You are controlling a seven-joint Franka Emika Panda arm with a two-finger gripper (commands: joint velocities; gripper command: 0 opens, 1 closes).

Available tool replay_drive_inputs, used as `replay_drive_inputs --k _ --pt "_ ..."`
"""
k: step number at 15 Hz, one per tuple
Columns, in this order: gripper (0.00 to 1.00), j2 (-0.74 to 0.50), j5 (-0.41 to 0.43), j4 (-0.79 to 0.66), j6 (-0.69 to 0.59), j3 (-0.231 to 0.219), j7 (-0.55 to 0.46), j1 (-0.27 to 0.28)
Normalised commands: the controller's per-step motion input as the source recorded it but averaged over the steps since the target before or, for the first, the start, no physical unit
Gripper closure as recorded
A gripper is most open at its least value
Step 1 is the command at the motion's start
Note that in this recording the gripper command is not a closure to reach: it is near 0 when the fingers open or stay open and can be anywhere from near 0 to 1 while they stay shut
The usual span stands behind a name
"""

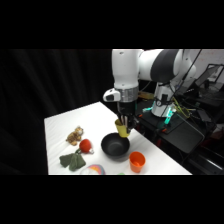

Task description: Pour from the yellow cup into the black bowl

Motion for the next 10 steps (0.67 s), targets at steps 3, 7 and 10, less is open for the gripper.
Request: replay_drive_inputs --k 3,7,10 --pt "0.14 0.21 0.545 0.47 -0.67 -0.031 -0.87 -0.145" --pt "0.14 0.28 0.334 0.48 -0.72 -0.052 -0.73 -0.186" --pt "0.14 0.37 0.203 0.56 -0.78 -0.04 -0.58 -0.193"
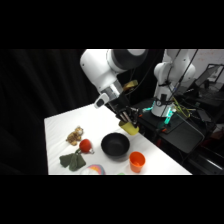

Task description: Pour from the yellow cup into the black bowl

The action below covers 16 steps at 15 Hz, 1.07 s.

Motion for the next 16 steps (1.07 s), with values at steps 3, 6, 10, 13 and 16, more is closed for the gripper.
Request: replay_drive_inputs --k 3,6,10,13,16 --pt "0.14 0.41 0.16 0.57 -0.79 0.003 -0.41 -0.148" --pt "0.16 0.35 0.144 0.52 -0.79 0.039 -0.29 -0.107" --pt "0.16 0.33 0.148 0.48 -0.77 0.059 -0.17 -0.082" --pt "0.16 0.29 0.138 0.4 -0.53 0.043 -0.03 -0.057" --pt "0.15 0.14 0.134 0.26 -0.22 0.012 0.05 -0.046"
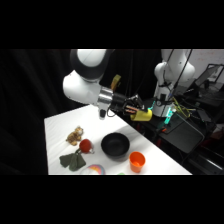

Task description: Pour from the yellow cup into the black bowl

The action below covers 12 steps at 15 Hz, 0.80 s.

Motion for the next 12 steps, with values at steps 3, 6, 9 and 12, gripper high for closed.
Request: replay_drive_inputs --k 3,6,9,12 --pt "0.15 -0.3 0.111 -0.19 0.49 -0.071 0.08 -0.015" --pt "0.14 -0.61 -0.034 -0.57 0.66 -0.072 -0.04 -0.013" --pt "0.12 -0.71 -0.077 -0.75 0.73 -0.06 -0.06 -0.001" --pt "0.12 -0.66 0.011 -0.73 0.77 -0.053 -0.04 -0.003"
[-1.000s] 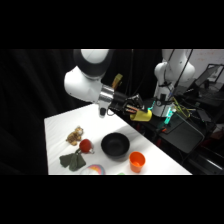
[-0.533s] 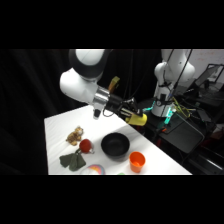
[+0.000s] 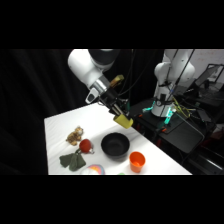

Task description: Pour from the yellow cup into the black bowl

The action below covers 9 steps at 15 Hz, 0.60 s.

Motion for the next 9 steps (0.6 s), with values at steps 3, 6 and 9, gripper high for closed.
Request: replay_drive_inputs --k 3,6,9 --pt "0.12 -0.46 0.054 -0.55 0.77 -0.072 -0.03 -0.019" --pt "0.12 -0.24 0.073 -0.32 0.71 -0.105 -0.02 -0.076" --pt "0.12 -0.09 0.088 -0.15 0.63 -0.117 0.0 -0.136"
